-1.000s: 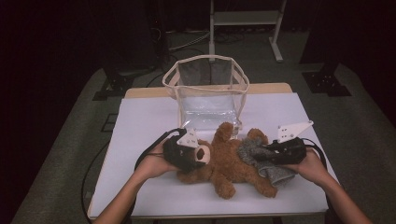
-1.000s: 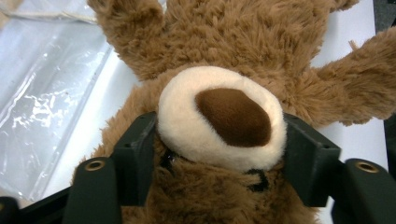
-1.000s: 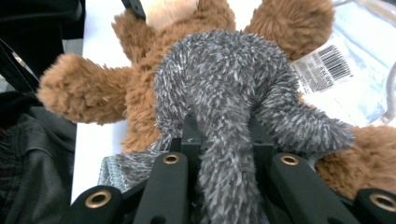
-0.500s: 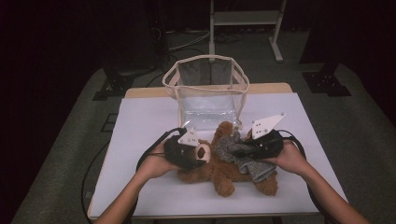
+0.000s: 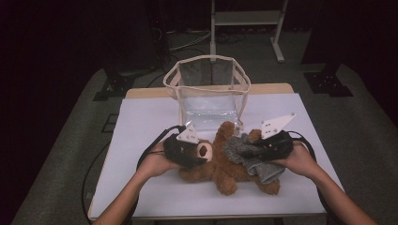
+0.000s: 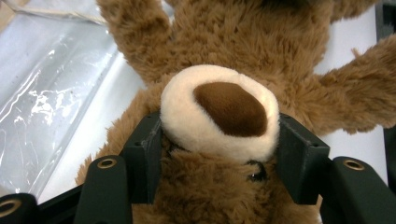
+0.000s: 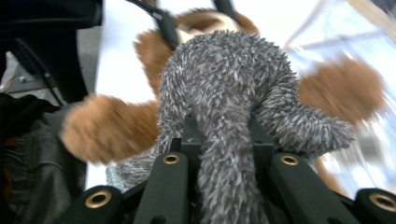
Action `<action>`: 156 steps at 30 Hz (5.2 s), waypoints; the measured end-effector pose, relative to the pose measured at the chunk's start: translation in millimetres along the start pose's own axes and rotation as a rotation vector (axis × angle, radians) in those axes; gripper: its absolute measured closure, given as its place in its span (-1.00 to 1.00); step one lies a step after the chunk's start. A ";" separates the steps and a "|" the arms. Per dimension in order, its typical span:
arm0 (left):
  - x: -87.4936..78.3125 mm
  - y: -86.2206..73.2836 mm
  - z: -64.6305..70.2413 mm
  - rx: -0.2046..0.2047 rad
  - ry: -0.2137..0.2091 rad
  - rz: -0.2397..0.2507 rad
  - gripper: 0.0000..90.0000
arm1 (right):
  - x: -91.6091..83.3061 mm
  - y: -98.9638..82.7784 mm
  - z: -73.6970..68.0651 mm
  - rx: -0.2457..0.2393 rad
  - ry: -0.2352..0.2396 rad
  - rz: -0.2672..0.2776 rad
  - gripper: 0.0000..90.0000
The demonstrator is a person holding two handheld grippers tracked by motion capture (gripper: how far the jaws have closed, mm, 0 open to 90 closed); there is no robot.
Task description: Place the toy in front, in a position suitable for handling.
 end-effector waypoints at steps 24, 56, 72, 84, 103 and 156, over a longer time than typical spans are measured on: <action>1.4 -7.2 3.1 0.043 -0.010 0.001 -0.13 | 15.0 2.9 -21.8 -0.044 0.043 -0.025 0.65; 5.7 -4.8 19.7 0.098 -0.077 -0.035 -0.11 | -4.6 -18.7 14.5 0.048 -0.048 0.000 0.65; 4.1 -10.0 24.5 0.123 -0.081 -0.020 -0.09 | -20.5 -55.4 39.8 0.142 -0.113 -0.040 0.65; 3.5 -11.5 26.9 0.142 -0.091 -0.012 -0.09 | -16.7 -32.6 51.7 0.114 -0.115 -0.019 0.65; 5.5 -8.6 25.0 0.144 -0.097 -0.006 -0.10 | -29.9 -41.0 51.7 0.145 -0.112 0.003 0.65; 4.0 -10.1 14.7 0.074 -0.119 0.024 -0.01 | 12.0 -5.0 32.6 0.037 -0.018 -0.039 0.65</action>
Point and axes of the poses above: each handheld gripper's, and its own axes: x roughly forward along the jaws, y roughly out of its top, z roughly to its right, the point moved 5 cm from there along x, roughly forward along the jaws, and after that the axes turned 1 degree about -z, right-handed, at the moved point
